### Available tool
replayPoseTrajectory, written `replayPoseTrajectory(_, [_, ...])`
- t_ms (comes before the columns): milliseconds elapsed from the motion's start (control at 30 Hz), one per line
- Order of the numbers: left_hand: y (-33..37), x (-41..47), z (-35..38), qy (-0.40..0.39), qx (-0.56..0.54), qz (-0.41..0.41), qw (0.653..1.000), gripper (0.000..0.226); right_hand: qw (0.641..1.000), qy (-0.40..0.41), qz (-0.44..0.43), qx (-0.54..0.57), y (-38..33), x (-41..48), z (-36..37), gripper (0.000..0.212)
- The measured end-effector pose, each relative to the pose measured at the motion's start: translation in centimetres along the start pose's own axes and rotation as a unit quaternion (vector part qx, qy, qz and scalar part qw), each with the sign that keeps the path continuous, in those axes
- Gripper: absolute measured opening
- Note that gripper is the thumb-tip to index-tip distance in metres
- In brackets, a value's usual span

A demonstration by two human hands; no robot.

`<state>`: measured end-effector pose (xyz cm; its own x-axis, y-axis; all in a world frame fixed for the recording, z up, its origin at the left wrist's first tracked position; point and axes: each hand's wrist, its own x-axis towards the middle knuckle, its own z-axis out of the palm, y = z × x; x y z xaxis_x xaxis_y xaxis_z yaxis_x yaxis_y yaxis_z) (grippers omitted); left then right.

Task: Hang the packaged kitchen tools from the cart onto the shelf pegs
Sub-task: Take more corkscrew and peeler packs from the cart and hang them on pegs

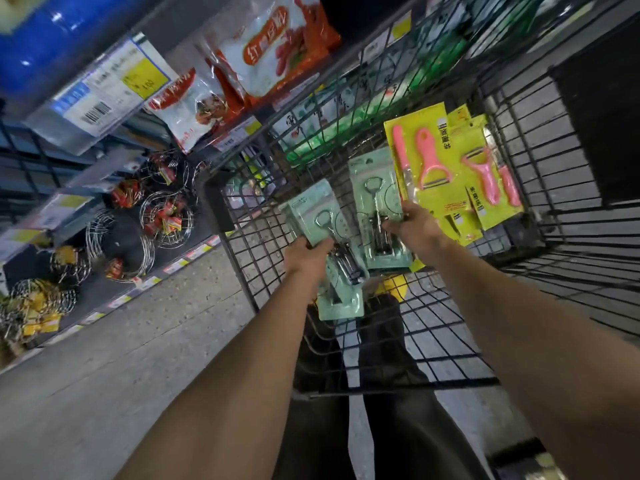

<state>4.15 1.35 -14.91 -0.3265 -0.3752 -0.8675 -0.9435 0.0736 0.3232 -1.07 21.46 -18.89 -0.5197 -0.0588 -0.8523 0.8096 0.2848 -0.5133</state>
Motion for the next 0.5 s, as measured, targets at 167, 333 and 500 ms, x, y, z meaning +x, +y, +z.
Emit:
replayPoseTrajectory(167, [2.4, -2.9, -2.3, -0.033, 0.053, 0.038, 0.997, 0.054, 0.998, 0.011, -0.028, 0.053, -2.8, -3.9, -3.6, 0.041])
replayPoseTrajectory(333, [5.7, -7.5, -5.9, -0.061, 0.111, 0.104, 0.986, 0.047, 0.994, 0.012, -0.043, 0.100, -6.4, -9.7, -6.2, 0.060])
replayPoseTrajectory(500, [8.1, -11.8, -9.5, -0.078, 0.101, 0.155, 0.980, 0.026, 0.994, 0.009, -0.067, 0.088, -10.2, -15.7, -5.5, 0.046])
